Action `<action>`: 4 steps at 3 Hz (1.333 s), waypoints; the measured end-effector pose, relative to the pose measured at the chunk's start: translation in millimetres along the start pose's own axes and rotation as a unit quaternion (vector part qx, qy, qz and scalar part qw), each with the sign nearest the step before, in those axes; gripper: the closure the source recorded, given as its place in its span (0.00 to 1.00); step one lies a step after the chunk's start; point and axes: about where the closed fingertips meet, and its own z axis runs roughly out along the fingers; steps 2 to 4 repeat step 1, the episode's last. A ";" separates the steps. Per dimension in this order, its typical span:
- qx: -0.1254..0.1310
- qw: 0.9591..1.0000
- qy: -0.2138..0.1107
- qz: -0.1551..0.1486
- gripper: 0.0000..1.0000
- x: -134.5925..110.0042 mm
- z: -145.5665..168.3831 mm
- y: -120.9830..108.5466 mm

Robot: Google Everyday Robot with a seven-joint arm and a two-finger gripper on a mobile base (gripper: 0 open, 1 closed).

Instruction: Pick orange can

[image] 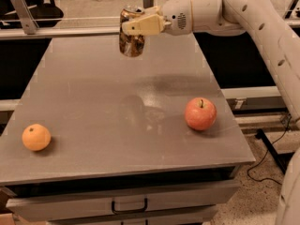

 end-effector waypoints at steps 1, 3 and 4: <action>-0.038 0.999 0.019 0.000 1.00 9.5 0.4 19.9; -0.038 0.999 0.019 0.000 1.00 9.5 0.4 19.9; -0.038 0.999 0.019 0.000 1.00 9.5 0.4 19.9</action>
Offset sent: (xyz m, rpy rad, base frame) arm 0.0000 0.0000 0.0000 0.0000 0.0000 0.0000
